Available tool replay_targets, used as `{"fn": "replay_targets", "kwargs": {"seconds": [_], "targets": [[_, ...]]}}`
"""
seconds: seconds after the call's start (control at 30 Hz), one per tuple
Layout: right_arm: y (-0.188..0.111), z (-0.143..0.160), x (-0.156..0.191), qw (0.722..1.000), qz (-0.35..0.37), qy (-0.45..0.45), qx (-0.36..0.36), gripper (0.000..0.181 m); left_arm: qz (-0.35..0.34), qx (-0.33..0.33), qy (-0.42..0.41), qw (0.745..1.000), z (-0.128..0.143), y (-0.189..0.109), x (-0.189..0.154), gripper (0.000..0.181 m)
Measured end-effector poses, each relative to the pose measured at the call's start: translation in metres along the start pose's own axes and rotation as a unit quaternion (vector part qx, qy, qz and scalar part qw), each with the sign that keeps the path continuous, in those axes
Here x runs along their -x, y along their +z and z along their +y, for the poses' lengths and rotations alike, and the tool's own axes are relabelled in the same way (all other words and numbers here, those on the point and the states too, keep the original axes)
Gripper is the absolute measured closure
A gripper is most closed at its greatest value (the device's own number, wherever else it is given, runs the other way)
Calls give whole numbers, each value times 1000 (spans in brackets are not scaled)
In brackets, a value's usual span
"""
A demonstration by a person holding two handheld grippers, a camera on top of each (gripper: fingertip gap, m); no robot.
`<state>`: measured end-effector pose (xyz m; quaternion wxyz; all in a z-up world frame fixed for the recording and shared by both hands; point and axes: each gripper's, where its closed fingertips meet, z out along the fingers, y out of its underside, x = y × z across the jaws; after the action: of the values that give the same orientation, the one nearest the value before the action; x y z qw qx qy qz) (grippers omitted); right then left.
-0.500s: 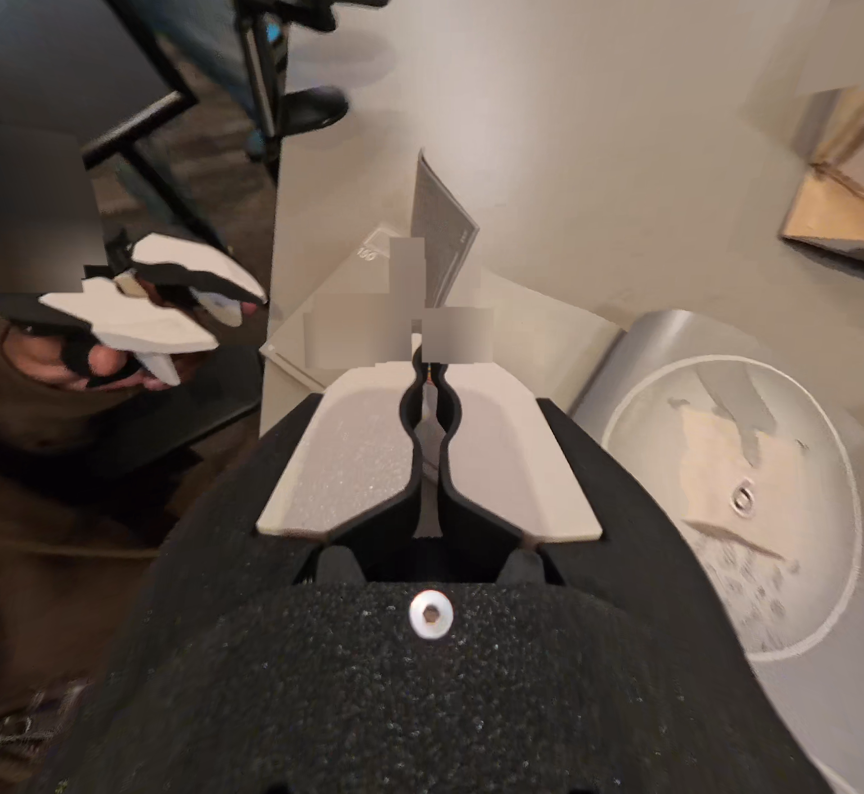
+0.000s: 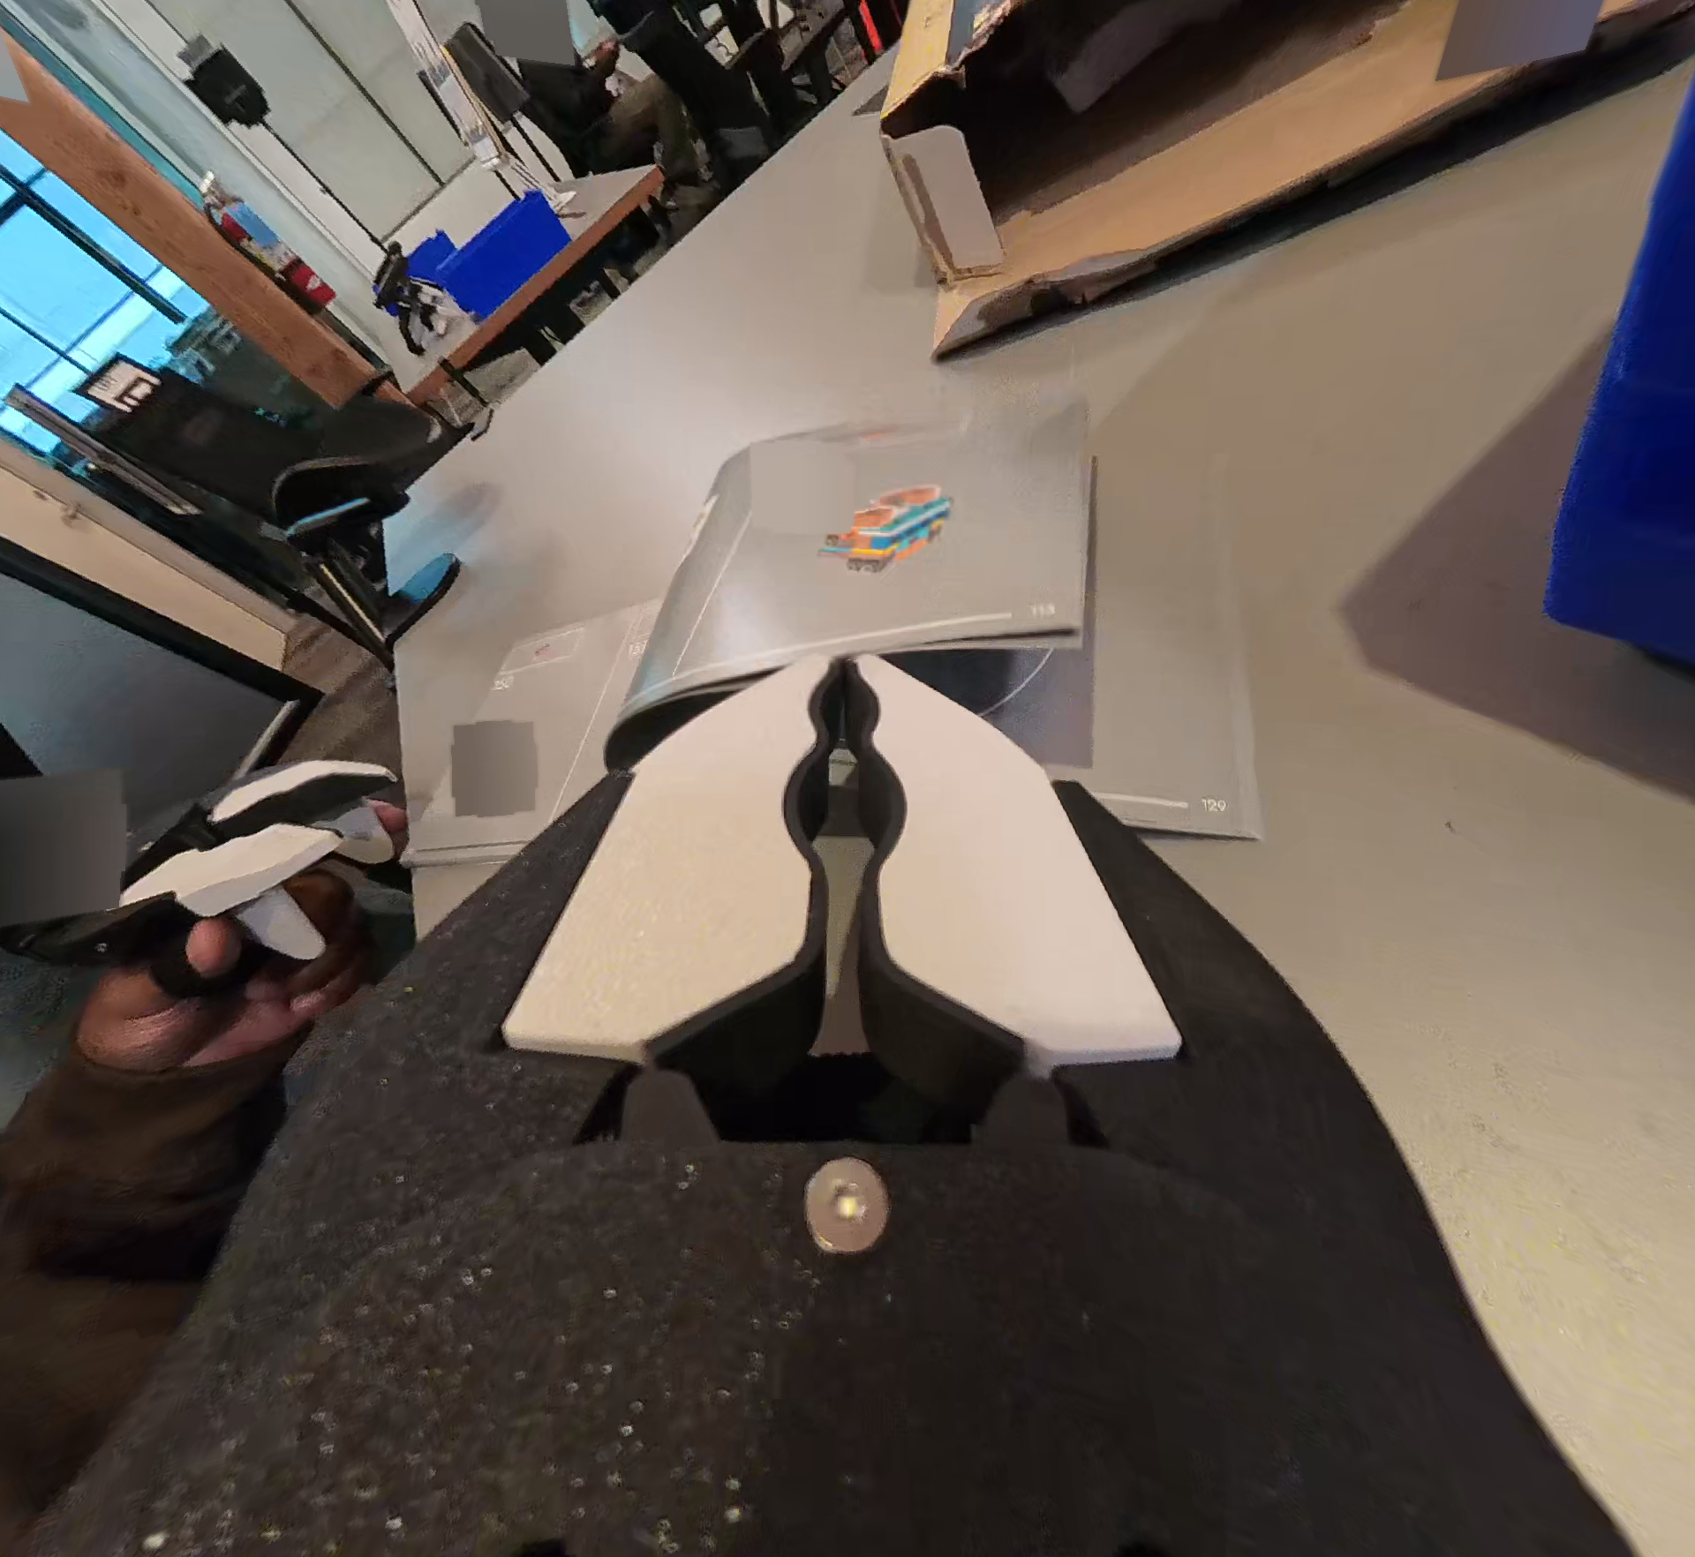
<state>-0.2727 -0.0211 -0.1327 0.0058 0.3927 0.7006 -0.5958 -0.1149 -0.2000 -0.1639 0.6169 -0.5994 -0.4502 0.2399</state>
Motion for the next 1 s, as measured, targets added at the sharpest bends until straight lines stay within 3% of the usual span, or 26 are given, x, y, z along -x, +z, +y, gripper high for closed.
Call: {"fn": "replay_targets", "kwargs": {"seconds": [0.43, 0.57, 0.77, 0.93, 1.0], "targets": [[3, -1, 14, 999, -37, -26, -19, 181, -5, -13, 28, 1000, -10, 2, -5, 148], [9, 1, 32, 997, -52, -58, -10, 181, -10, 24, 44, 999, -15, 11, -7, 146], [15, 5, 35, 985, -8, -168, 24, 181, -16, 73, 117, 990, -27, 27, -17, 139], [3, 1, 14, 942, 58, -324, 71, 175, -26, 108, 134, 985, -29, 32, -10, 135], [-2, 1, 8, 932, 69, -347, 81, 172, -37, 123, 139, 982, -23, 31, -3, 132]]}}
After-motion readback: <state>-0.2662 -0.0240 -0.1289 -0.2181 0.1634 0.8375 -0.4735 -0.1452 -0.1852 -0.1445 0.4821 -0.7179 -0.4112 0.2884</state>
